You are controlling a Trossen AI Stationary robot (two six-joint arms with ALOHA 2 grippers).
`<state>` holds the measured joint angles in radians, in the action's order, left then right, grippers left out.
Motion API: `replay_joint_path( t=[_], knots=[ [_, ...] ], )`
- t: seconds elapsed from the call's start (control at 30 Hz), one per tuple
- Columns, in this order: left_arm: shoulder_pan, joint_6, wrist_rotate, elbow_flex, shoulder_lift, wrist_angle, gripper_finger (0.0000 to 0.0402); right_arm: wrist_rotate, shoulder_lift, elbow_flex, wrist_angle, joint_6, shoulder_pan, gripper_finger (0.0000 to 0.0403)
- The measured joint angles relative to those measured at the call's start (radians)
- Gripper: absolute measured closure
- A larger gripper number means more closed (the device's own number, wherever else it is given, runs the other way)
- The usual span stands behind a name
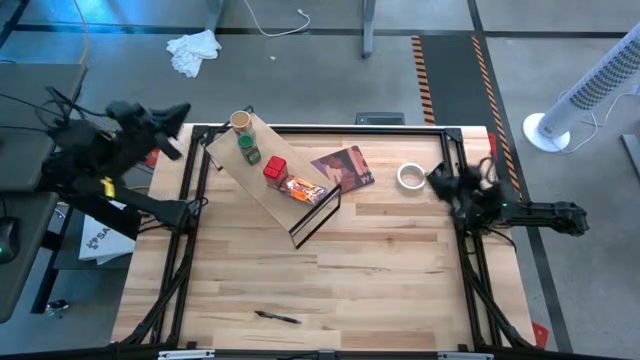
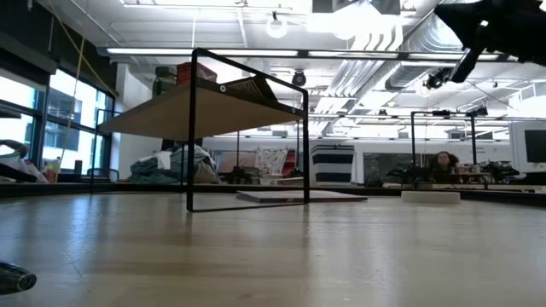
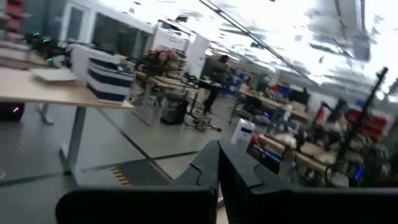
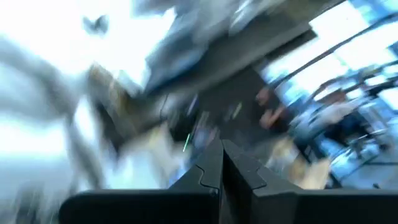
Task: Shelf spices
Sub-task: Move the shelf to the center of the table
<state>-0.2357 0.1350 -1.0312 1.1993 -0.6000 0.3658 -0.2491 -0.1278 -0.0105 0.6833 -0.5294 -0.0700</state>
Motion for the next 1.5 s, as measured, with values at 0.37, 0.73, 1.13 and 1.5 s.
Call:
replay_joint_path(
  t=[0.37,0.73,1.13,1.5],
  knots=[
    [0.026,0.624,0.054,0.014,-0.001,0.540,0.0401,0.111,-0.378,-0.296,-0.215,-0.406,0.001,0.0402],
    [0.158,0.776,0.246,0.095,-0.036,0.822,0.0401,0.448,-1.062,-0.850,-0.587,-0.206,0.000,0.0402],
    [0.395,0.684,0.478,0.243,-0.308,1.203,0.0401,0.485,-1.165,-0.938,-0.763,-0.229,-0.003,0.0402],
    [0.709,0.332,0.634,0.240,-0.421,1.089,0.0401,0.233,-1.188,-0.937,-0.940,-0.256,0.050,0.0402]
  ],
)
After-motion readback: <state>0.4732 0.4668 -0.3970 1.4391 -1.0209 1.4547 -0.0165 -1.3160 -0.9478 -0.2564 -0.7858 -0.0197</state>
